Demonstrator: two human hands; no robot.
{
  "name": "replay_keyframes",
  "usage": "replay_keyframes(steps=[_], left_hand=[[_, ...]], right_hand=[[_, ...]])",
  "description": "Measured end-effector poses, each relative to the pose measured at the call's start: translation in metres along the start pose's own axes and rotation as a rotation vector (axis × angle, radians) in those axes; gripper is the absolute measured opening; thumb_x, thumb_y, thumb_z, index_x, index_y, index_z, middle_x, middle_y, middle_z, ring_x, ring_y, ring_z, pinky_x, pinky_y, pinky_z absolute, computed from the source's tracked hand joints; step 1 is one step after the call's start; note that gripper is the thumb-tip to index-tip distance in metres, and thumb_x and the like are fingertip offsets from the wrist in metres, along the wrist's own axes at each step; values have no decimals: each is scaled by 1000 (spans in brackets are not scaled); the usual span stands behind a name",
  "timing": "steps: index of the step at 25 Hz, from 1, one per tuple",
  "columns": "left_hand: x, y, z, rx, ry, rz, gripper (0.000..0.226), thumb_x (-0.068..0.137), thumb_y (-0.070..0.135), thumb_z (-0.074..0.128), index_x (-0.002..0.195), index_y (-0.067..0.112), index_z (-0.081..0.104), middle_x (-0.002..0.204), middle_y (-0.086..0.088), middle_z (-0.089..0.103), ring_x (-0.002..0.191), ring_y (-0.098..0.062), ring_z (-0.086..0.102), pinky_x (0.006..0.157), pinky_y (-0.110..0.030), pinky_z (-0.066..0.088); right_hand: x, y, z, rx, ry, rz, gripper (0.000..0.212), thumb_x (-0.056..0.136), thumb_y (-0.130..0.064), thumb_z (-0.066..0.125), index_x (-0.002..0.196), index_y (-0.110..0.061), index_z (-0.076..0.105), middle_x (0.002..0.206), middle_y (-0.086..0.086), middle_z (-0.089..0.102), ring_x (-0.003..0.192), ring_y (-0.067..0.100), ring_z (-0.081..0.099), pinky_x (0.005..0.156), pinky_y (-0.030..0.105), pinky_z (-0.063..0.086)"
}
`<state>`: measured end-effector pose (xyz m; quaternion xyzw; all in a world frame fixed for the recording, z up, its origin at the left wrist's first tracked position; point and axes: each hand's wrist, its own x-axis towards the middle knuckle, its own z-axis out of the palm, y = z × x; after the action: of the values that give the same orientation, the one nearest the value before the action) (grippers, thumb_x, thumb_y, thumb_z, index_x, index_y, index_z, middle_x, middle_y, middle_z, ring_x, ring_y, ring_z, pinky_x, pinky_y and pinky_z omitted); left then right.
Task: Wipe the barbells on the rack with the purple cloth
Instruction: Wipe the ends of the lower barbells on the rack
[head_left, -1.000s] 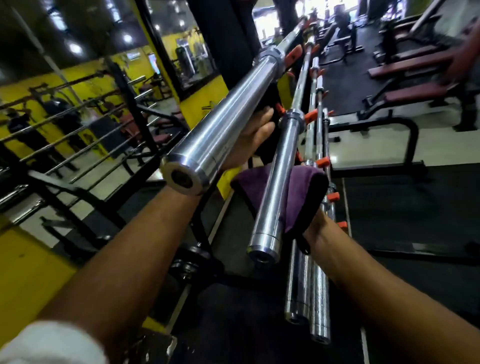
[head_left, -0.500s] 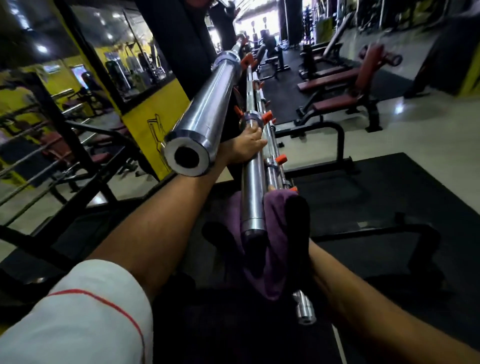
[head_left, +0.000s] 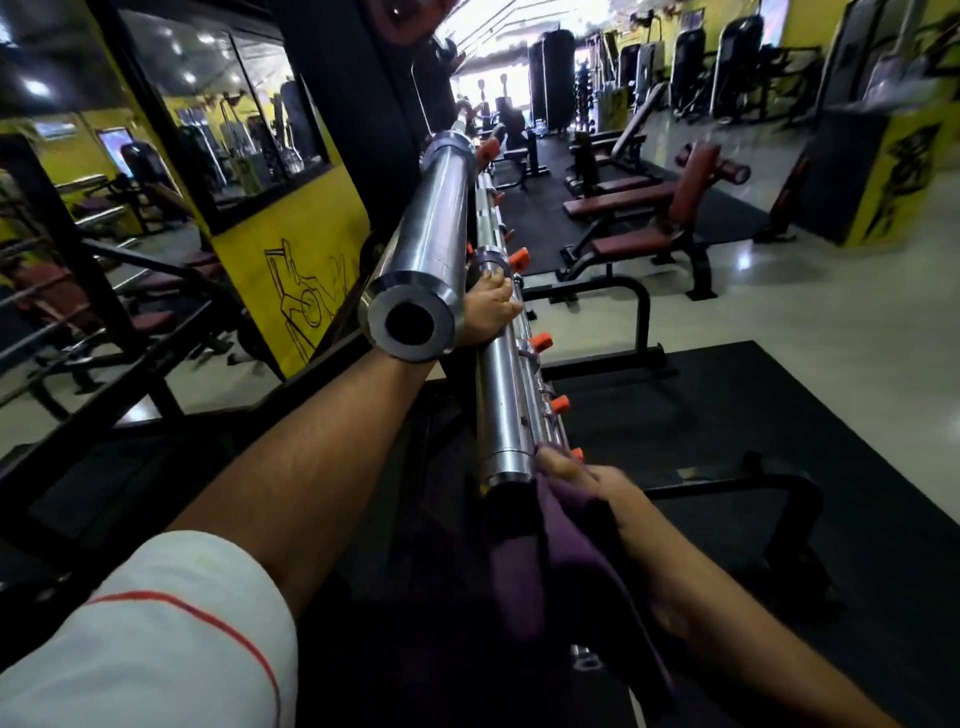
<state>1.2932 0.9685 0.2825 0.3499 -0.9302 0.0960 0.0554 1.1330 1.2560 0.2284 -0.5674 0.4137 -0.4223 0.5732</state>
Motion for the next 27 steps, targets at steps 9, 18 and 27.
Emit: replay_keyframes(steps=[9, 18, 27], left_hand=[[12, -17, 10, 21, -393, -8, 39, 82, 13, 39, 78, -13, 68, 83, -39, 63, 82, -62, 62, 78, -75, 48], [11, -1, -11, 141, -370, -81, 66, 94, 28, 15, 113, -12, 64, 115, -38, 56, 117, -57, 48, 108, -62, 29], [49, 130, -78, -122, -278, 6, 67, 98, 42, 59, 155, 25, 30, 158, -5, 36, 142, -25, 39, 118, -37, 30]], right_hand=[[55, -52, -8, -720, -65, -484, 37, 92, -35, 52, 123, -19, 64, 114, -2, 62, 108, 13, 56, 97, 49, 47], [-25, -36, -13, -717, -96, -573, 32, 90, -35, 57, 116, -17, 65, 118, -2, 64, 116, 18, 58, 97, 50, 45], [-67, -55, -163, -744, 576, -325, 38, 75, -61, 57, 101, -33, 62, 97, -10, 59, 87, 5, 58, 76, 24, 44]])
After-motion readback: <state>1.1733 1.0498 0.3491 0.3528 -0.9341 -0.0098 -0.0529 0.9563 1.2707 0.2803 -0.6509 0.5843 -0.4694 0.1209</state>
